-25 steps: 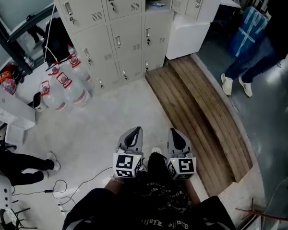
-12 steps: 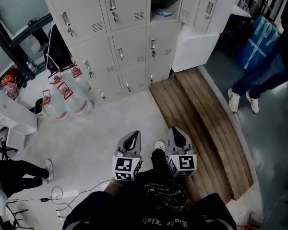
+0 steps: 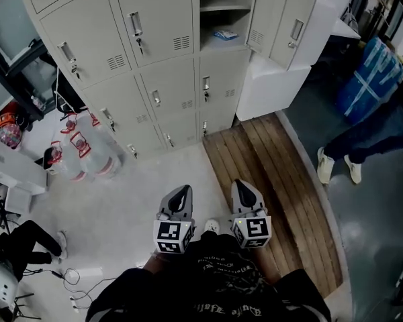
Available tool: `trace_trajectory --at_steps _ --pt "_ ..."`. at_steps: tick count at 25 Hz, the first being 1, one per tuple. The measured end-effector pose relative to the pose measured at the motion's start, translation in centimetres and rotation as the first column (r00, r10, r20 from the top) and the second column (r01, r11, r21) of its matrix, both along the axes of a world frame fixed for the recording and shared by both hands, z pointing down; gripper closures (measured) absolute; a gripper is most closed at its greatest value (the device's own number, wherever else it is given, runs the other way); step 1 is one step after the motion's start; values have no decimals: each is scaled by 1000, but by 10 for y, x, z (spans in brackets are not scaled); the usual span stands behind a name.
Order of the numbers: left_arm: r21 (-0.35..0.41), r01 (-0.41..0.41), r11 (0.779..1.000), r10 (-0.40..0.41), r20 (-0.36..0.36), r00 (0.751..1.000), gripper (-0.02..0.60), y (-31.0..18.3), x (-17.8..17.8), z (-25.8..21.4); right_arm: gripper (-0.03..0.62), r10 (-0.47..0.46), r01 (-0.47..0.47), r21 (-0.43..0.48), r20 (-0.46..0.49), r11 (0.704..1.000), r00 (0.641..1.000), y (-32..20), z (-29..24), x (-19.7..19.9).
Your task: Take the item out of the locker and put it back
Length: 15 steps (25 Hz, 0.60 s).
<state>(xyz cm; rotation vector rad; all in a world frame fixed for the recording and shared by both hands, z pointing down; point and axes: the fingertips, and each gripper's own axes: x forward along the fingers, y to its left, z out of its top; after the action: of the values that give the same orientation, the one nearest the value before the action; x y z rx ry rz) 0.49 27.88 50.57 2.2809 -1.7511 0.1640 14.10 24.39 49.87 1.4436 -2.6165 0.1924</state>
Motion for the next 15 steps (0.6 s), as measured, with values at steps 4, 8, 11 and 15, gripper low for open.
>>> trace_trajectory --at_steps 4,8,11,15 --pt "30 5 1000 -5 -3 1000 575 -42 24 -6 589 -31 31 6 -28 999 999 -44 1 17" --pt "34 13 999 -13 -3 1000 575 -70 35 -8 589 -49 49 1 -37 999 998 -73 4 22" --pt "23 15 1000 -15 3 1000 575 -86 36 -3 589 -53 53 -12 -29 999 998 -87 7 23" --pt "22 4 1000 -4 7 1000 575 -110 39 -1 588 -45 44 -26 -30 999 999 -104 11 26"
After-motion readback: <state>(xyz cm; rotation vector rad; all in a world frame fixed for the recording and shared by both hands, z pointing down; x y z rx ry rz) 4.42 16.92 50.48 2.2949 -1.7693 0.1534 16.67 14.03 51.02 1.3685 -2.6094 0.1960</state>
